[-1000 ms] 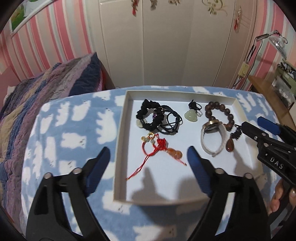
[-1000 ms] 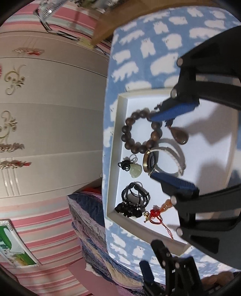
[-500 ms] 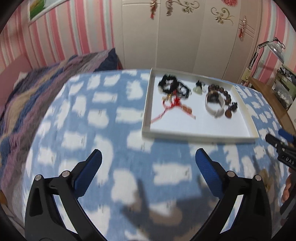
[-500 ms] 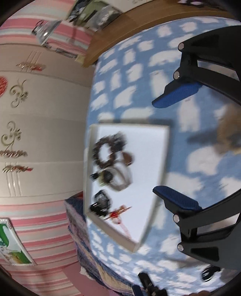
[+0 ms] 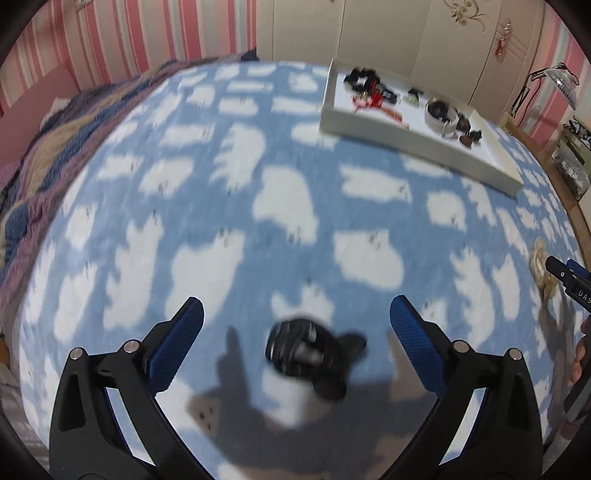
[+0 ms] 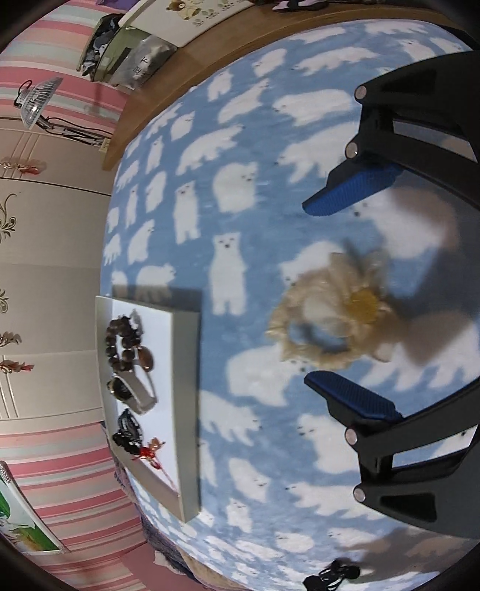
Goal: Organize jewelry
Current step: 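Withdraw both open tools toward the black hair tie and flower scrunchie, then grasp black hair tie with left tool while right tool grasps flower scrunchie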
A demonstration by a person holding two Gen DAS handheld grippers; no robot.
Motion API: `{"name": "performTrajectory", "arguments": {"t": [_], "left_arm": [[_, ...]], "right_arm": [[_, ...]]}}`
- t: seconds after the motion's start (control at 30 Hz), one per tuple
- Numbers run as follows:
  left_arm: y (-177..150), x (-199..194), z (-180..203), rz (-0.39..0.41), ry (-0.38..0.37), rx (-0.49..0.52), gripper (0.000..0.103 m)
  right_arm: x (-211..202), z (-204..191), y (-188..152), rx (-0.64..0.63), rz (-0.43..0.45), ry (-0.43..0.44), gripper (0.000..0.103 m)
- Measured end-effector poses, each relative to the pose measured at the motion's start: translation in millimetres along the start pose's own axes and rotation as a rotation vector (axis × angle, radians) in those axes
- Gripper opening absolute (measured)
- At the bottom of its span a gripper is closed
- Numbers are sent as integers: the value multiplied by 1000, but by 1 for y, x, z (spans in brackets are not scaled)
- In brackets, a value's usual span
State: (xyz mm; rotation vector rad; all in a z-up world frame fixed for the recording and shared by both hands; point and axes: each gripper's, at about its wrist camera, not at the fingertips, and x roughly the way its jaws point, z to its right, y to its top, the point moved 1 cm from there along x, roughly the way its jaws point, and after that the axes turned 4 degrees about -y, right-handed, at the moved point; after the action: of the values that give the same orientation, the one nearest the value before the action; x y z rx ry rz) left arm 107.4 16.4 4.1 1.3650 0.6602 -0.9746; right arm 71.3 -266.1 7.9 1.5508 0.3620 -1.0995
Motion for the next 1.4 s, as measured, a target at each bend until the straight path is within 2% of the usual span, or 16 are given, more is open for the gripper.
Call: {"name": "performTrajectory", "arguments": {"t": [0.27,0.4,0.6,0.63,0.7,0.83,0.9,1.03,1.13,1.4], "left_arm": [[-24,11,15,-44,-14,53,100],[-30,19,21,-52,3,77,96],[-29,15,24,-43,4,100,80],[-28,15,24,-43,2,99,78],[-26,15,22,-44,1,94,75],[-24,15,21,-43,8,97,69],[-22,16,21,-40,13,102,66],[-19,17,19,-38,25,101,58],[-17,18,19,-39,26,106,58],[-9,20,20,-39,24,117,58]], "right_arm": [[8,-1,-13,-13,-33,-31,86],[11,3,-15,6,-55,-25,86],[12,-4,-18,-3,-75,-10,84],[12,-5,-18,-3,-76,-6,83],[13,-6,-18,-1,-80,10,70],[16,-8,-17,-2,-90,34,65],[17,-10,-14,-15,-85,38,57],[21,-12,-10,-24,-84,43,50],[22,-13,-9,-27,-83,45,47],[23,-14,-4,-46,-86,68,30]]}}
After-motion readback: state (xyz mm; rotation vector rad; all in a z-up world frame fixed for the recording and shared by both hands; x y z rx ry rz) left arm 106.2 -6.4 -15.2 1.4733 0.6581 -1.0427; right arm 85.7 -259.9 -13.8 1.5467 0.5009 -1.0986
